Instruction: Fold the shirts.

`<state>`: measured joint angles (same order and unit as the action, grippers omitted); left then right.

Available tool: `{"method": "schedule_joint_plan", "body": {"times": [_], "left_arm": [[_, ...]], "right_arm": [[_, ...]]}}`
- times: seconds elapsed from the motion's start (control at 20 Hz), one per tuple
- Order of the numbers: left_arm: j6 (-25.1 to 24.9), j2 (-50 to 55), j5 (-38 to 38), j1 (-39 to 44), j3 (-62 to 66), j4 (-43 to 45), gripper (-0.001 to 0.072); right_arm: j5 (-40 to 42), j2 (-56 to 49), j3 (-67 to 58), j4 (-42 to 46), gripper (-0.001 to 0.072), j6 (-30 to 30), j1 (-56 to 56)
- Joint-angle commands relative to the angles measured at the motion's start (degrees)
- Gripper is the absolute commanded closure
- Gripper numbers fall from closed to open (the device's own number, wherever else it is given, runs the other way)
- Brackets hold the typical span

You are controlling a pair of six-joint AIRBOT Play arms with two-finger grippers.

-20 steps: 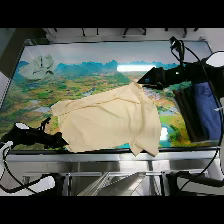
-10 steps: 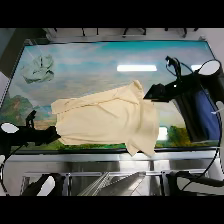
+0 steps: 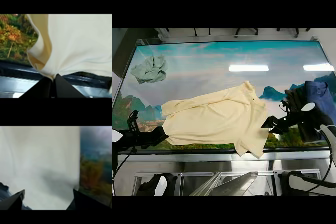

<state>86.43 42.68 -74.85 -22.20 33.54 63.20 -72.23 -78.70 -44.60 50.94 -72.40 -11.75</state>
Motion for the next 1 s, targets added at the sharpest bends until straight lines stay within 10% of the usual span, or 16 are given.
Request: {"method": "schedule_joint_plan", "body": {"times": [0.0, 0.4, 0.5, 0.6, 0.65, 0.7, 0.95], "left_arm": [[0.17, -0.46, -1.4, 0.02, 0.07, 0.02, 0.069], [-1.57, 7.15, -4.22, 0.02, 0.07, -0.35, 0.0689], [-1.62, 7.52, -4.2, 0.02, 0.07, -0.35, 0.069], [-2.73, 6.36, -4.17, 0.02, 0.07, -0.33, 0.0689], [-3.08, 5.05, -3.96, 0.02, 0.07, -0.31, 0.0689], [-3.26, 3.63, -3.56, 0.02, 0.07, -0.22, 0.0689], [-3.93, -4.31, -3.21, 0.02, 1.07, -0.26, 0.0689]], "right_arm": [[5.2, 0.24, 4.55, 0.44, 0.0011, 1.31, -0.59], [8.11, 0.22, 9.46, -5.38, 0.0012, 3.72, 3.82], [10.64, 0.2, 10.1, -7.82, 0.0219, 3.72, 7.19], [12.81, 0.2, 10.08, -11.04, 0.028, 3.69, 9.55], [13.31, 0.22, 10.01, -12.44, 0.0563, 3.96, 9.92], [13.27, 0.28, 9.99, -13.9, 0.0692, 5.49, 9.88], [4.55, 6.97, 7.76, -14.6, 0.0693, 6.47, 6.34]]}}
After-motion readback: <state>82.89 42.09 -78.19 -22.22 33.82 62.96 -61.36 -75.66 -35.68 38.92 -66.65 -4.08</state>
